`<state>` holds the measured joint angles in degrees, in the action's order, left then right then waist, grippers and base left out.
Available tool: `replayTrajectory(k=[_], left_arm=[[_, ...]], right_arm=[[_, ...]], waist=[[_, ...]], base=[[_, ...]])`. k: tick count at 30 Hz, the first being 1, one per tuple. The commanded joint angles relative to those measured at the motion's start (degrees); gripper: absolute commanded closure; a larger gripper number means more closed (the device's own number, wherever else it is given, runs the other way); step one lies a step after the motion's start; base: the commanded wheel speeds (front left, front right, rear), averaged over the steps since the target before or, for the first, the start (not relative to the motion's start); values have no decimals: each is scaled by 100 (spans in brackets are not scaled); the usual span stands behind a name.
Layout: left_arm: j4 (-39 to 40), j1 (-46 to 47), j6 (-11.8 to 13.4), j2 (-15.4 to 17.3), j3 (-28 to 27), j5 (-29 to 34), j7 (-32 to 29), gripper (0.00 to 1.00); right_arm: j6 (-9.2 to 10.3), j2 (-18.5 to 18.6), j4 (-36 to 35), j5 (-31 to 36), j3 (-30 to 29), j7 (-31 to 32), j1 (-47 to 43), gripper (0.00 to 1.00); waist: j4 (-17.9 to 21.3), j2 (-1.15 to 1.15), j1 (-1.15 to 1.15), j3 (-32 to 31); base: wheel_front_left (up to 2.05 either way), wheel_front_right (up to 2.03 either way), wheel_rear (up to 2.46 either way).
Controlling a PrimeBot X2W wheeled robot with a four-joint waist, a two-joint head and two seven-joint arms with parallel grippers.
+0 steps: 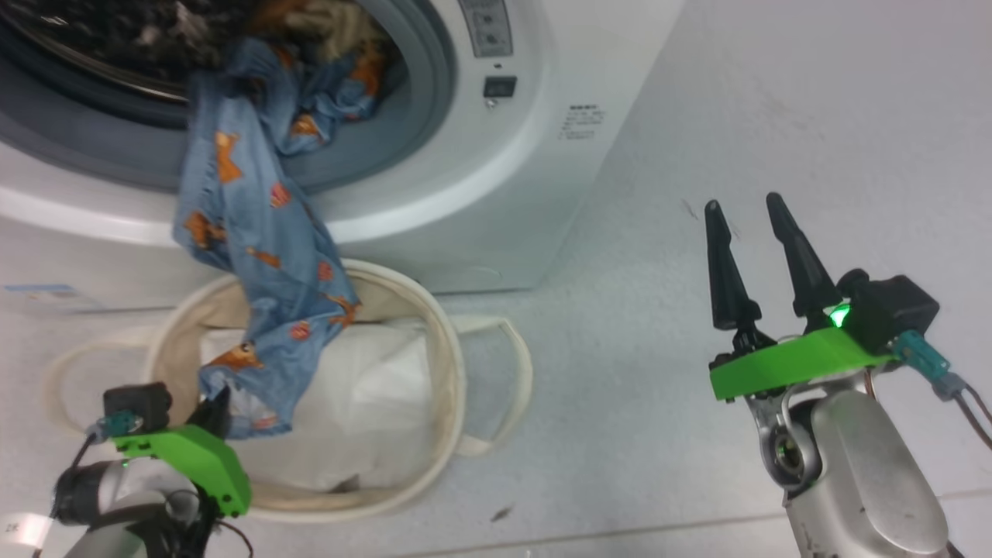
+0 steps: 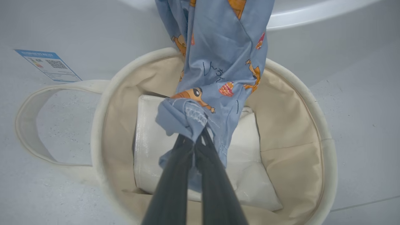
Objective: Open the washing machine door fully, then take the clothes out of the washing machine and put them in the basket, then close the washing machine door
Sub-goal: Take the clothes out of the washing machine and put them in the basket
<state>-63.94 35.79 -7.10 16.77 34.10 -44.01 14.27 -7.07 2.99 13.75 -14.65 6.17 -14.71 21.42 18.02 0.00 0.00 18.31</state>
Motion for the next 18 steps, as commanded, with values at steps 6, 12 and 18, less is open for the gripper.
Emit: replayTrajectory(k=[6, 12, 18], left_arm=[[-316, 401, -36, 165, -142, -244, 72, 100], [-425, 565, -37, 229, 12, -419, 73, 100], [-475, 631, -38, 271, 196, -541, 43, 100]], right_arm=[[-42, -12, -420, -6, -67, -29, 249, 0], [-42, -12, -585, -2, -188, -29, 263, 0], [-42, -12, -624, -1, -241, -29, 279, 0]], waist=[[341, 0, 0, 602], [377, 0, 0, 871], [349, 0, 0, 945]], base=[[0, 0, 0], [0, 0, 0], [0, 0, 0]])
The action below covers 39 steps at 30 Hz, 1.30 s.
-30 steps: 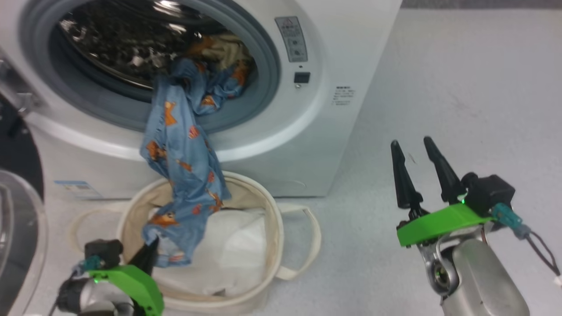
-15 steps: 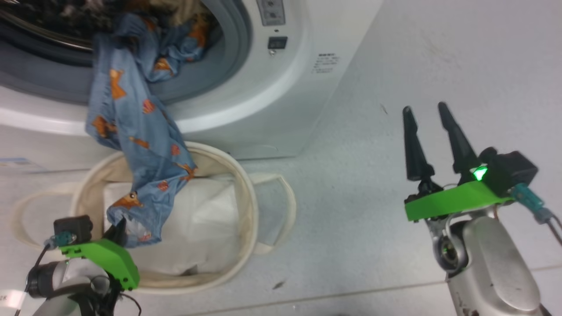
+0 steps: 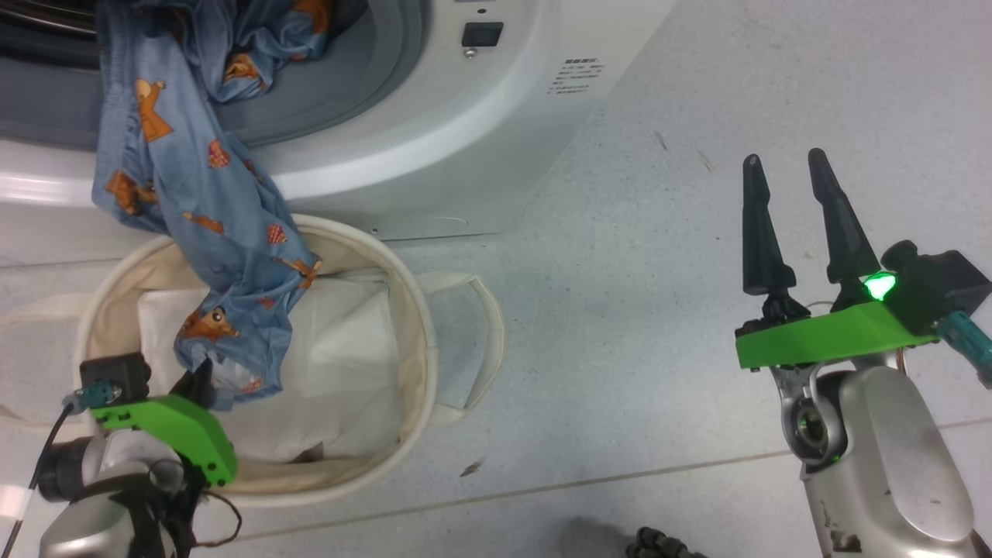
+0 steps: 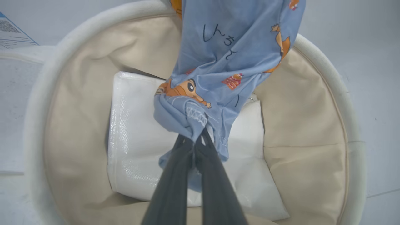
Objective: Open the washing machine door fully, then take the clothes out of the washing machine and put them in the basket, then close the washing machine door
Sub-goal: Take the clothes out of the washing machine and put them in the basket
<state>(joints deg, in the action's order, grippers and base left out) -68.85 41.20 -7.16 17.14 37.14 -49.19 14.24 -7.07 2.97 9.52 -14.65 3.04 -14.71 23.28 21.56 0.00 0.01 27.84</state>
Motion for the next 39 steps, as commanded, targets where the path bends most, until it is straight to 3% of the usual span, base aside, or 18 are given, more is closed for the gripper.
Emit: replayTrajectory(k=[1, 2, 3, 4, 5, 15, 20, 27, 39], left_arm=[[5, 94, -32, 240, -88, -56, 47, 100], [-3, 98, -32, 246, -68, -84, 49, 95], [-17, 95, -32, 250, -55, -114, 51, 65], [-39, 87, -32, 248, -33, -132, 54, 9], [-67, 75, -32, 237, -10, -145, 55, 0], [-7, 65, 27, 300, -15, 39, 73, 0], [674, -160, 406, 473, -450, 447, 74, 0], [1915, -917, 746, 689, -1363, 1198, 75, 0], [3971, -2018, 966, 831, -2513, 1780, 75, 0]], right_arm=[[-42, -10, -199, -4, 68, -29, 92, 0], [-42, -10, -194, -7, 64, -29, 90, 0], [-42, -10, -184, -5, 61, -29, 86, 0], [-42, -10, -167, -4, 59, -29, 81, 0], [-42, -10, -147, -4, 53, -29, 73, 0], [-42, -10, 110, -14, 112, -29, 17, 0], [-42, -10, 290, 13, 158, -29, -120, 0], [-42, -10, 569, 22, 274, -29, -420, 0], [-42, -10, 742, 57, 369, -29, -770, 0]], waist=[[-12, 0, -1, -17], [-21, 0, -1, -28], [-33, 0, -1, -50], [-49, 0, -1, -81], [-66, 0, -1, -114], [-251, 0, -1, -689], [-395, 0, -1, -1132], [-578, 0, -1, -1898], [-778, 0, -1, -2546]], base=[[0, 0, 0], [0, 0, 0], [0, 0, 0], [0, 0, 0], [0, 0, 0], [0, 0, 0], [0, 0, 0], [0, 0, 0], [0, 0, 0]])
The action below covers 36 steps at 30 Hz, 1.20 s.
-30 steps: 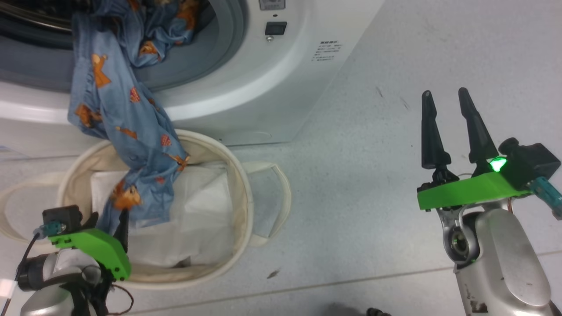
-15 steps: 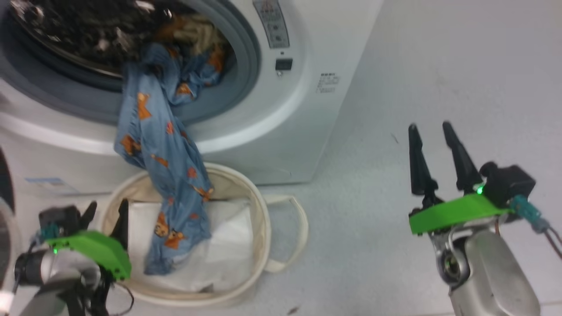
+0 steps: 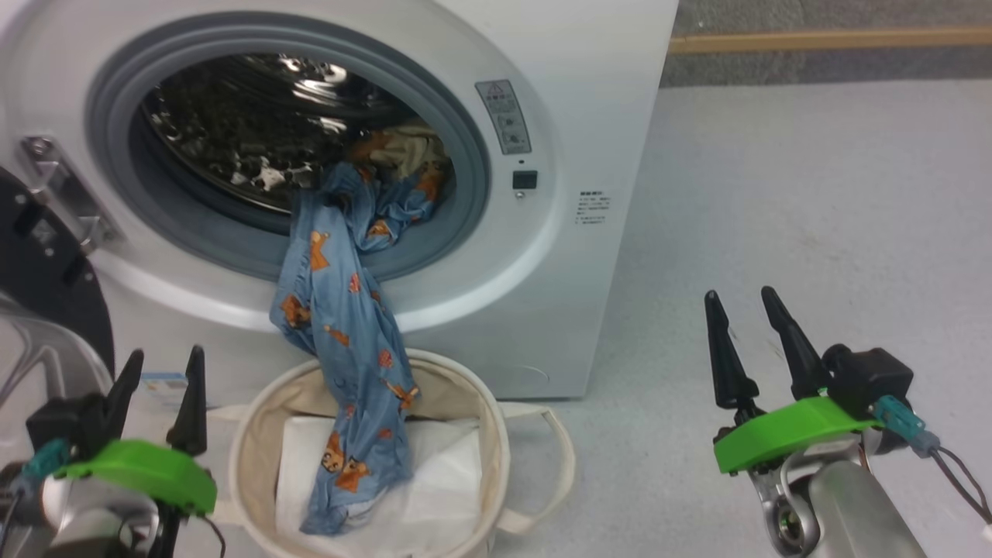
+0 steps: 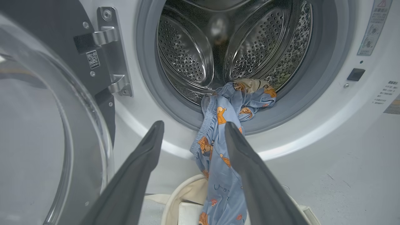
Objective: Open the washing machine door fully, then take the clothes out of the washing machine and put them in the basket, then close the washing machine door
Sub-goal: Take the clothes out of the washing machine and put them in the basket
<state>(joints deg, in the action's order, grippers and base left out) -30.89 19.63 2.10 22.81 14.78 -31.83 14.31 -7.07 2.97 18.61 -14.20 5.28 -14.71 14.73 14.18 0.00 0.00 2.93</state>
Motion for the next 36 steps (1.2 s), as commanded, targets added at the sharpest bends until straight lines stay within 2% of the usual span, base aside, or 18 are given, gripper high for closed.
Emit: replayTrajectory(k=[1, 8, 15, 27, 36], left_arm=[[176, 138, 40, 264, -277, 44, 68, 0], [942, -456, 192, 303, -449, 1, 32, 0], [1249, -655, 299, 295, -567, -170, -32, 0], [1311, -698, 258, 362, -483, -203, -125, 0], [1241, -674, 246, 445, -627, -318, -84, 0]], right_arm=[[-42, -10, -167, 12, 145, -29, 85, 0], [-42, -10, -159, 8, 196, -29, 11, 0], [-42, -1, -151, 5, 239, -29, -55, 0], [-42, -4, -131, -25, 351, -29, 2, 0], [-42, -6, -171, -205, 477, -29, 8, 0]], waist=[[-40, 0, 0, -56], [-86, 0, 0, -175], [-184, 0, 0, -215], [-264, 0, 0, -200], [-244, 0, 0, -200]], base=[[0, 0, 0], [0, 0, 0], [0, 0, 0], [0, 0, 0], [0, 0, 0]])
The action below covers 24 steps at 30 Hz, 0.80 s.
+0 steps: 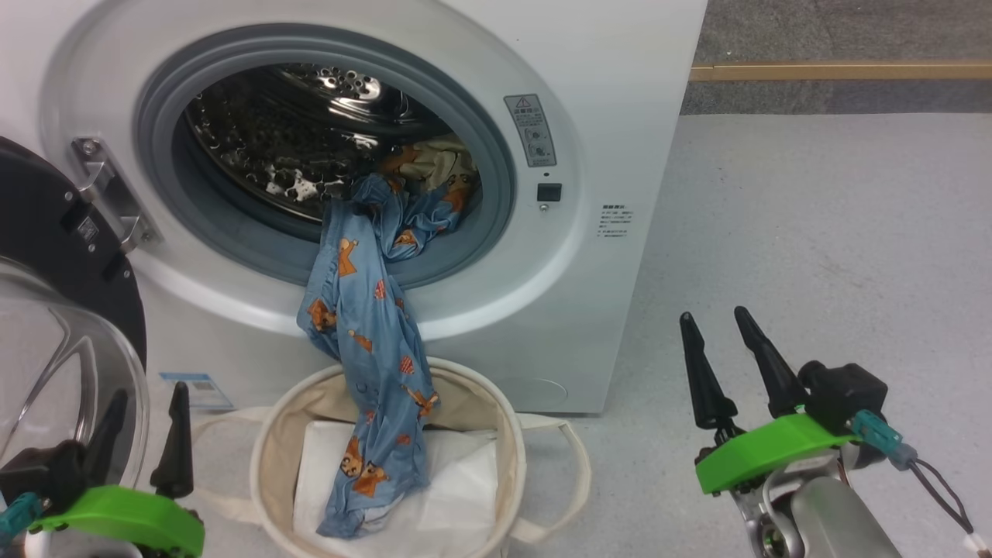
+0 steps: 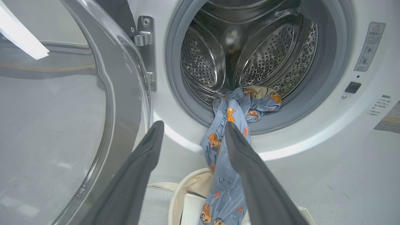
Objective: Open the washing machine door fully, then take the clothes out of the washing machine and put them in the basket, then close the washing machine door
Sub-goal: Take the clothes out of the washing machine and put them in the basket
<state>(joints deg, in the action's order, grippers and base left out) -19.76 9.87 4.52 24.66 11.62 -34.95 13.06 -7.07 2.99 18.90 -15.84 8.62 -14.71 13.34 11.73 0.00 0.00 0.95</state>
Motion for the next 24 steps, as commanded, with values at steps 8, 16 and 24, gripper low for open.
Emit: replayTrajectory(k=[8, 16, 24], left_arm=[[71, 337, -64, 271, -258, -15, 59, 0], [16, 397, -81, 307, -215, -5, 59, 0], [-74, 570, -178, 218, -82, -40, 18, 0]], right_arm=[[-42, -10, -188, -64, 140, -29, 161, 0], [-42, -10, -170, -64, 148, -29, 174, 0], [-42, -11, -152, -54, 150, -29, 186, 0]], waist=[[-15, 0, 0, 12], [-30, 0, 0, 27], [-34, 0, 0, 56]], base=[[0, 0, 0], [0, 0, 0], [0, 0, 0]])
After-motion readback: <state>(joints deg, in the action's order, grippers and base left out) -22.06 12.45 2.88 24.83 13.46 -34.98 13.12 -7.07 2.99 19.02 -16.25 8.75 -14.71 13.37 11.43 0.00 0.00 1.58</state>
